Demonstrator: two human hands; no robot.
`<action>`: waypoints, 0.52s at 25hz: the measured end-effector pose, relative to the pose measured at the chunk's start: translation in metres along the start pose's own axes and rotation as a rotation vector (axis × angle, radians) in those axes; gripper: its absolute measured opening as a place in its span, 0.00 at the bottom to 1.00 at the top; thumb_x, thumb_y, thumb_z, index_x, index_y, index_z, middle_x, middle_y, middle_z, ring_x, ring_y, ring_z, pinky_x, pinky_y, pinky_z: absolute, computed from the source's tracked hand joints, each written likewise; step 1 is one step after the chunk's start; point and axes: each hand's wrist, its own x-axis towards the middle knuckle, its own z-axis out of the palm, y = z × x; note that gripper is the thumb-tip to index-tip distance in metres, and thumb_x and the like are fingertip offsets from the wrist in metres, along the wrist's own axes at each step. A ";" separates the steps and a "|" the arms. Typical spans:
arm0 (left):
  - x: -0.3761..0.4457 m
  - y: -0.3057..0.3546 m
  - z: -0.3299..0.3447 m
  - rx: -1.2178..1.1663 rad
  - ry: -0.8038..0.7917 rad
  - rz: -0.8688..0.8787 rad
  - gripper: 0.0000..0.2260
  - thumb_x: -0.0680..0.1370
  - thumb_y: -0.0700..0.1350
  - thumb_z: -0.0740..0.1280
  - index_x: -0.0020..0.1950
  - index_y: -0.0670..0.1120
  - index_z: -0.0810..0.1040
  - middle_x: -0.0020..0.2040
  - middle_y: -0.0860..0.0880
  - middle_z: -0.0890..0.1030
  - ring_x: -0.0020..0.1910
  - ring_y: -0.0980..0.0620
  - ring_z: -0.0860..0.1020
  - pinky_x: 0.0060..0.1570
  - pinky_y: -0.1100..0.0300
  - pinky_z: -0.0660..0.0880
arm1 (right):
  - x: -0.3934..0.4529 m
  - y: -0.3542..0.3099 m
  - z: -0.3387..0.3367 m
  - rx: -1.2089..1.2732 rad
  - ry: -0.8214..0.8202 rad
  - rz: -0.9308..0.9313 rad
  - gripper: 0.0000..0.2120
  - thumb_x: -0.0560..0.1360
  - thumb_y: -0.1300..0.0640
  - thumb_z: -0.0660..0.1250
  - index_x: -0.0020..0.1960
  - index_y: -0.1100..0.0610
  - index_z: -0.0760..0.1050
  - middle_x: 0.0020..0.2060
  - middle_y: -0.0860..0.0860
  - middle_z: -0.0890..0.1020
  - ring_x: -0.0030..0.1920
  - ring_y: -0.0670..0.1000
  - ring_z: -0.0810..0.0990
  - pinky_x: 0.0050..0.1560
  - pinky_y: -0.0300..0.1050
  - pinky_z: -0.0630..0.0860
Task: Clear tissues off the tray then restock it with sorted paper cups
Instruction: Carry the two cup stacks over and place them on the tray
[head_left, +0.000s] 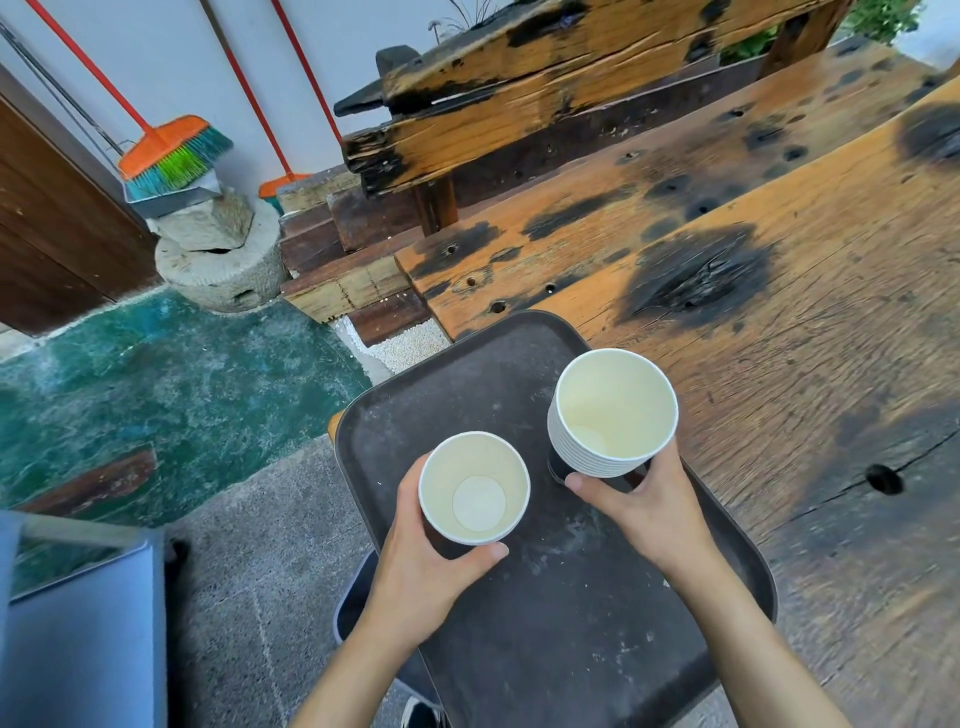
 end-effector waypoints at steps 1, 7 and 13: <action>0.000 0.001 0.000 0.001 -0.005 -0.003 0.43 0.59 0.55 0.81 0.66 0.70 0.60 0.64 0.70 0.71 0.64 0.66 0.70 0.57 0.62 0.67 | -0.001 -0.001 0.000 -0.004 -0.001 -0.001 0.43 0.57 0.47 0.80 0.64 0.32 0.59 0.58 0.26 0.71 0.61 0.33 0.69 0.53 0.28 0.66; -0.011 0.007 -0.009 0.042 -0.079 -0.074 0.54 0.58 0.55 0.80 0.71 0.72 0.48 0.72 0.72 0.60 0.71 0.70 0.59 0.67 0.61 0.61 | -0.014 -0.001 -0.006 -0.093 -0.054 -0.010 0.44 0.62 0.55 0.72 0.70 0.35 0.54 0.69 0.36 0.65 0.69 0.41 0.63 0.66 0.46 0.65; -0.052 0.050 -0.054 0.182 -0.010 -0.029 0.38 0.68 0.60 0.71 0.72 0.69 0.53 0.73 0.70 0.53 0.72 0.73 0.51 0.70 0.60 0.54 | -0.070 -0.046 -0.029 -0.380 0.155 -0.028 0.29 0.73 0.59 0.62 0.72 0.49 0.58 0.71 0.52 0.66 0.70 0.49 0.63 0.69 0.48 0.59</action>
